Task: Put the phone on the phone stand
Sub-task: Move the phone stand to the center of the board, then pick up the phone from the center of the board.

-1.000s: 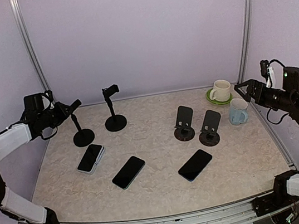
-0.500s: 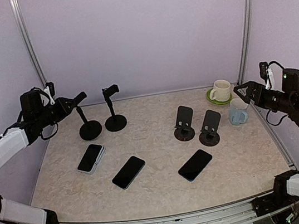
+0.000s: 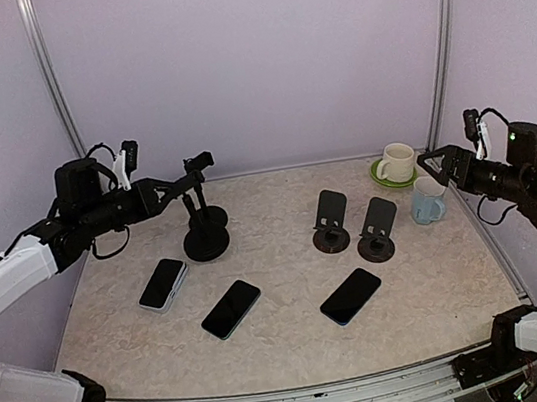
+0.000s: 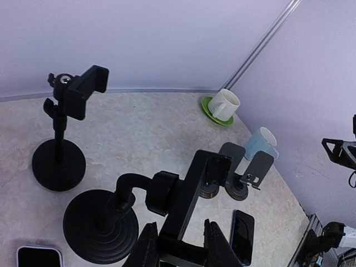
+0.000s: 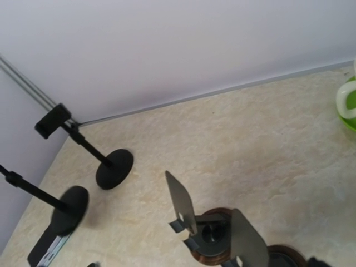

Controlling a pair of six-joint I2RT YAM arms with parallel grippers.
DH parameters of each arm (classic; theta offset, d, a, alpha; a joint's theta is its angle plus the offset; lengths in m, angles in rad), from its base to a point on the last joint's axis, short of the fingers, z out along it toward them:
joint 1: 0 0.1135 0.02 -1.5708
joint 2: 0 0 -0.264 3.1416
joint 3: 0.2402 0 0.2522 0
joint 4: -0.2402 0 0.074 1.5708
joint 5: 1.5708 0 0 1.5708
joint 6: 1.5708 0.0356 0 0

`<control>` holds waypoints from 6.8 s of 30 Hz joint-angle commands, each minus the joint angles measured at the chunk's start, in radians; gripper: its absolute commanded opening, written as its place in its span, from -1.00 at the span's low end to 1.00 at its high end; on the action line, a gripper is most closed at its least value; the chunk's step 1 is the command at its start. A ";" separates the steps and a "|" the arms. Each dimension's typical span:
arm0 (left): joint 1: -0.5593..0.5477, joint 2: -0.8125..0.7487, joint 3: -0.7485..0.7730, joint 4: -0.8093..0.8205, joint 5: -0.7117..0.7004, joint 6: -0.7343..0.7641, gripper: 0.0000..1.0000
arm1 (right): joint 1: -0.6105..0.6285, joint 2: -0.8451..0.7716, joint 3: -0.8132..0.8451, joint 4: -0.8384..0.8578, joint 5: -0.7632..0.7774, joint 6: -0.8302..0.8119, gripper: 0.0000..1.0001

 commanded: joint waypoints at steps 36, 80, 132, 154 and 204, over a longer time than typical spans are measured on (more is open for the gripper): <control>-0.321 0.355 0.189 0.189 0.225 0.086 -0.75 | 0.049 0.014 -0.030 0.045 -0.081 -0.031 1.00; -0.323 0.061 -0.210 0.155 -0.100 0.048 0.97 | 0.052 0.086 -0.042 0.033 -0.048 -0.032 1.00; -0.544 0.459 -0.146 -0.088 -0.568 0.127 0.91 | 0.080 0.129 -0.055 0.050 -0.084 -0.022 1.00; -0.569 0.493 -0.049 -0.292 -0.591 0.169 0.81 | 0.080 0.122 -0.067 0.058 -0.087 -0.019 1.00; -0.491 0.638 0.037 -0.455 -0.510 0.159 0.74 | 0.079 0.152 -0.074 0.076 -0.085 -0.021 1.00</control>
